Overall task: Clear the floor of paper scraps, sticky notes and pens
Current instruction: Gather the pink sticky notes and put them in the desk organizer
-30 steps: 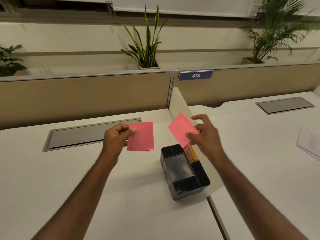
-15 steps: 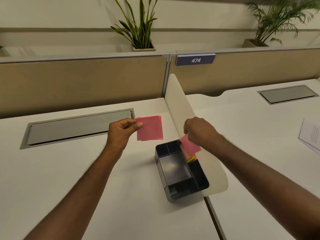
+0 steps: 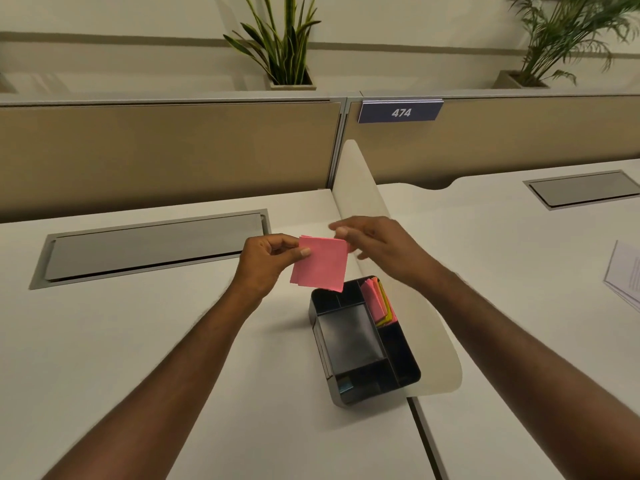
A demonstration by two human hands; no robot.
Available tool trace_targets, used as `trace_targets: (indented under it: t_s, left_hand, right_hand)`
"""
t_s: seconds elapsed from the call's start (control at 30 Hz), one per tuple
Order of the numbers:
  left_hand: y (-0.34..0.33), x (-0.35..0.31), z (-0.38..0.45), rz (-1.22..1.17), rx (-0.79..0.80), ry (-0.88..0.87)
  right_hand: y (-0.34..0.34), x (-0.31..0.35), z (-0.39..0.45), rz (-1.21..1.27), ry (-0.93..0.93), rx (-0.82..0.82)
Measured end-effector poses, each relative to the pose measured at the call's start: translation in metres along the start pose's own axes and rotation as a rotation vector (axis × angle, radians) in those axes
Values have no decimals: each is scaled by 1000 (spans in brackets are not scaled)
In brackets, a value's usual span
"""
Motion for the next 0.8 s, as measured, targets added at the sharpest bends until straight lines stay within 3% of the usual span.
trace_targets:
  t_s: [0.13, 0.3, 0.47, 0.6, 0.67, 0.8]
  left_hand:
    - [-16, -6, 2, -9, 69, -22]
    - [-30, -1, -1, 130, 85, -115]
    - [0, 65, -22, 635, 1, -243]
    - [31, 147, -38, 1049, 66, 70]
    - [35, 173, -45, 1215, 115, 73]
    - [36, 183, -45, 1280, 102, 35]
  right_hand:
    - [-6, 3, -1, -312, 0, 44]
    - [4, -9, -4, -364, -102, -52]
    - [19, -30, -6, -577, -300, -66]
    - [2, -34, -10, -658, -315, -31]
    - [-6, -35, -12, -678, -331, -10]
    - [-22, -40, -20, -682, -364, -15]
Point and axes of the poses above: each hand's wrist, its own z-axis towards the middle knuckle, its own y-axis out of the back of the hand, x = y × z, the point moved 3 cm from there along z, towards the middle knuckle, and after that the axes turned 3 degrees about -z, right-handed, at the moved point
